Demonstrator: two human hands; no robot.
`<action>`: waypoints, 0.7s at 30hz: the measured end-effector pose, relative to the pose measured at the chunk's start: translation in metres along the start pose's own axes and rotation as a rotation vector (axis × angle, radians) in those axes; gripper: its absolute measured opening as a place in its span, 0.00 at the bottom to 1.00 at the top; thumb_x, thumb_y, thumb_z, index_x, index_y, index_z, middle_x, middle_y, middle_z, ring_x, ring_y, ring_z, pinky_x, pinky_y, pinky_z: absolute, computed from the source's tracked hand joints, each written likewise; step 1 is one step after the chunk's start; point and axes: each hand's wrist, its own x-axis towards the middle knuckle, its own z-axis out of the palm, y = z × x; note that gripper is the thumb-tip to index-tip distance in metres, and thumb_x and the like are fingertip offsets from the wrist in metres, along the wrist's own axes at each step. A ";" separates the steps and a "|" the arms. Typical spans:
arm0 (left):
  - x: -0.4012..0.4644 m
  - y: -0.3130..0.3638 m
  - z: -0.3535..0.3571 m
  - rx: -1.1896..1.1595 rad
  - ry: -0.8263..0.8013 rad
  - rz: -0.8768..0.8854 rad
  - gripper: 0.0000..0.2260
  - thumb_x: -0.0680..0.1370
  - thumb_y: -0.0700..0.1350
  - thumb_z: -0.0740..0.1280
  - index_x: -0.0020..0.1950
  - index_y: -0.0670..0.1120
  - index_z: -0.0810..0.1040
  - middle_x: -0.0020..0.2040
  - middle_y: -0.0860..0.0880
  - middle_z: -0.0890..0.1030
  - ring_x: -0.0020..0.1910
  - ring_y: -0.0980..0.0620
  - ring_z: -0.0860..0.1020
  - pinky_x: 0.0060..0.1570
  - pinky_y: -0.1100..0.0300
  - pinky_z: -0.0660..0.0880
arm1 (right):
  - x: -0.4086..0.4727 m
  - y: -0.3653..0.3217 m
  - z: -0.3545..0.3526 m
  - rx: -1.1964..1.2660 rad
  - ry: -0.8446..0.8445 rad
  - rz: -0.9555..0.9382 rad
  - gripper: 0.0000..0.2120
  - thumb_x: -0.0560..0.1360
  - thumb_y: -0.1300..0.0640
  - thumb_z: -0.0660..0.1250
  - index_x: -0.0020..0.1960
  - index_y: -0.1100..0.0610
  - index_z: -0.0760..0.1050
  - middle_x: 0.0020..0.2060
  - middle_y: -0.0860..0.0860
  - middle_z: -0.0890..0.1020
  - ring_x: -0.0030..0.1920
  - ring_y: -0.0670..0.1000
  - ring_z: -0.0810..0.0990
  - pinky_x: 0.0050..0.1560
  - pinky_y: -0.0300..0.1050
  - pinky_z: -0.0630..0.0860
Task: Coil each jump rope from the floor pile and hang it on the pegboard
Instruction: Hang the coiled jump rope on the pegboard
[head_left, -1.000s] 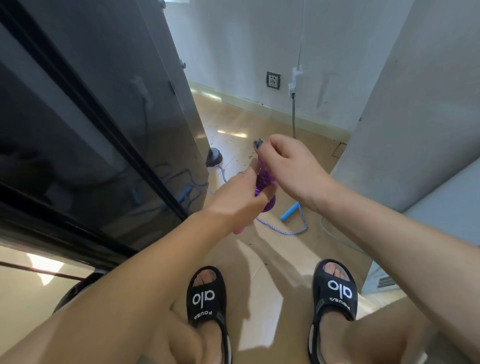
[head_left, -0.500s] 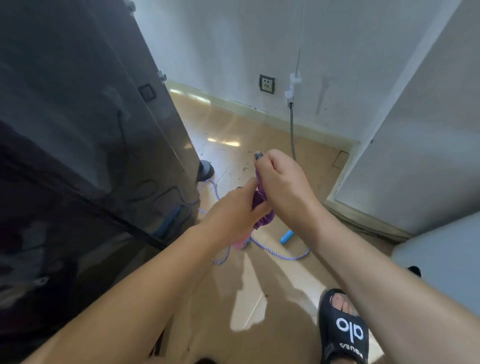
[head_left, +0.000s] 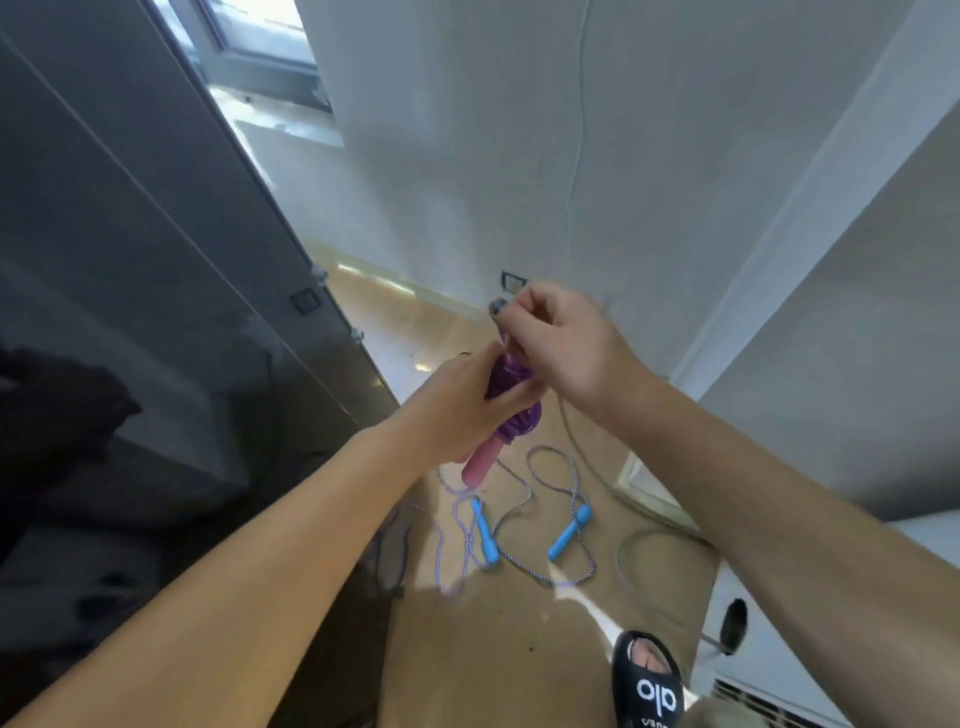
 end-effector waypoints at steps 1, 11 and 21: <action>0.001 0.021 -0.027 -0.034 0.021 -0.005 0.18 0.81 0.61 0.61 0.62 0.49 0.73 0.47 0.52 0.81 0.45 0.54 0.80 0.48 0.55 0.78 | 0.004 -0.031 -0.017 -0.042 -0.005 -0.025 0.15 0.77 0.50 0.65 0.41 0.62 0.74 0.37 0.59 0.81 0.39 0.58 0.79 0.46 0.56 0.77; 0.003 0.222 -0.234 -0.130 0.161 0.208 0.14 0.86 0.50 0.57 0.70 0.49 0.70 0.47 0.46 0.83 0.45 0.48 0.82 0.50 0.47 0.78 | 0.026 -0.276 -0.158 -0.176 0.102 -0.212 0.10 0.80 0.51 0.65 0.45 0.57 0.77 0.39 0.50 0.82 0.41 0.49 0.80 0.42 0.42 0.75; 0.020 0.317 -0.299 -0.200 0.140 0.195 0.13 0.86 0.49 0.55 0.70 0.51 0.70 0.52 0.46 0.82 0.50 0.48 0.81 0.54 0.47 0.79 | 0.047 -0.329 -0.228 -0.001 0.234 -0.255 0.05 0.79 0.58 0.66 0.49 0.50 0.80 0.41 0.46 0.85 0.45 0.45 0.82 0.47 0.38 0.77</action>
